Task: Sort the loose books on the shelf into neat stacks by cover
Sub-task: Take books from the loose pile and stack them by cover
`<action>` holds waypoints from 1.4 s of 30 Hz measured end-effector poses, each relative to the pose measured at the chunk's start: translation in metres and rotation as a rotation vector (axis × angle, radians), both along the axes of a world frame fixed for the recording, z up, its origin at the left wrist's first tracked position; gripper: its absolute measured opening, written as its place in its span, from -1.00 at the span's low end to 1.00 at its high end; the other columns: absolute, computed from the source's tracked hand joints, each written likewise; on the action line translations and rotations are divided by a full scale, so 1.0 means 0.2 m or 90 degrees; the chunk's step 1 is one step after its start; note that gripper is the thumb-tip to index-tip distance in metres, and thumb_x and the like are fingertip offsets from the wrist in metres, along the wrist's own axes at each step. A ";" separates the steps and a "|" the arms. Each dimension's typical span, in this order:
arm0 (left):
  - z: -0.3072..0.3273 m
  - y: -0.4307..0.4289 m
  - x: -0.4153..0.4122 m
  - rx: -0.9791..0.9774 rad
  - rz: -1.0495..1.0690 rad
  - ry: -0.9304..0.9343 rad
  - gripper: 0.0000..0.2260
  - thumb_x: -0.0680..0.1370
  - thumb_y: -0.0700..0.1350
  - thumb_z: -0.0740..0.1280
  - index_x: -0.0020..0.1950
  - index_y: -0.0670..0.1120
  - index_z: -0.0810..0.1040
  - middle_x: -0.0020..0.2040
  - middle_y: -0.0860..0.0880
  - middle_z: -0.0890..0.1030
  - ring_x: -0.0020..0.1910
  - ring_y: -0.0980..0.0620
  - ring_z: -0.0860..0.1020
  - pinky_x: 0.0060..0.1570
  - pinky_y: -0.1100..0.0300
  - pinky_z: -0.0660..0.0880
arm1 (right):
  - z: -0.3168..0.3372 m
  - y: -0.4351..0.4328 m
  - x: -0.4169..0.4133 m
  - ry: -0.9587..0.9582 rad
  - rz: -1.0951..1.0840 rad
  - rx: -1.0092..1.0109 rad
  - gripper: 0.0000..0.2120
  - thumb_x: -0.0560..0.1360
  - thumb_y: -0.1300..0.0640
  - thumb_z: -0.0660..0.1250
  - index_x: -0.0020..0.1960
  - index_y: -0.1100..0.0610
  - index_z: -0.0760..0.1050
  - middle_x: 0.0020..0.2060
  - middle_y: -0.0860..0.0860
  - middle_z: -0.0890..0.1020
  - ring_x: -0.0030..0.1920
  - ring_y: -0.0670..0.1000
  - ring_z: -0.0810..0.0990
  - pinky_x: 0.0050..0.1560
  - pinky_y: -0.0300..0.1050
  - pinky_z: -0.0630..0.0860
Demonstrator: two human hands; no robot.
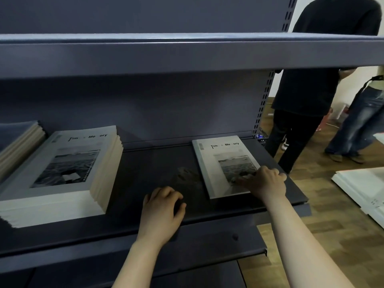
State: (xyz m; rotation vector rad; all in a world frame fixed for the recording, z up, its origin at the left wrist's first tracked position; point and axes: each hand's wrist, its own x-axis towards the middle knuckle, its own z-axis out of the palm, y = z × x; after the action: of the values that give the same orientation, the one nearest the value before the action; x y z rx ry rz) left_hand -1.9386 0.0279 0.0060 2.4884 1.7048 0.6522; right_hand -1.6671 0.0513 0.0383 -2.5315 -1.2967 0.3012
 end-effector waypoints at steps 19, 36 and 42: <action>0.05 -0.02 -0.02 -0.052 0.022 -0.056 -0.74 0.58 0.14 0.14 0.19 0.11 0.50 0.12 0.18 0.47 0.15 0.14 0.40 0.16 0.17 0.29 | -0.04 0.05 0.12 0.437 0.065 0.289 -0.86 0.53 0.05 0.31 -0.13 0.04 0.38 -0.20 0.06 0.51 -0.17 0.12 0.53 -0.19 -0.01 0.45; 0.38 -0.13 -0.29 -0.220 -0.004 -0.928 -0.68 0.56 -0.18 0.27 0.27 0.11 0.45 0.05 -0.02 0.63 -0.07 -0.05 0.64 -0.43 0.08 0.53 | 0.22 -0.16 -0.57 0.812 0.318 0.310 -0.83 0.57 -0.02 0.23 0.08 0.05 0.45 -0.08 -0.03 0.66 -0.18 -0.02 0.62 -0.34 -0.09 0.51; 0.42 -0.15 -0.54 -0.182 0.039 -0.960 -0.70 0.57 -0.22 0.26 0.28 0.01 0.46 0.03 -0.11 0.63 -0.15 -0.09 0.64 -0.49 0.12 0.50 | 0.28 -0.14 -0.79 0.790 0.420 0.255 -0.85 0.58 0.11 0.25 0.11 0.10 0.51 -0.30 0.07 0.60 -0.50 0.07 0.41 -0.53 -0.19 0.25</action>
State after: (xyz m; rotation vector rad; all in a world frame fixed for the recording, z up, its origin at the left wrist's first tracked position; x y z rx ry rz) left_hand -2.0468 -0.0011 0.0898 1.0103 1.0370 1.5291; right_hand -1.8256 0.0225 0.0945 -1.0524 -1.3077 1.2997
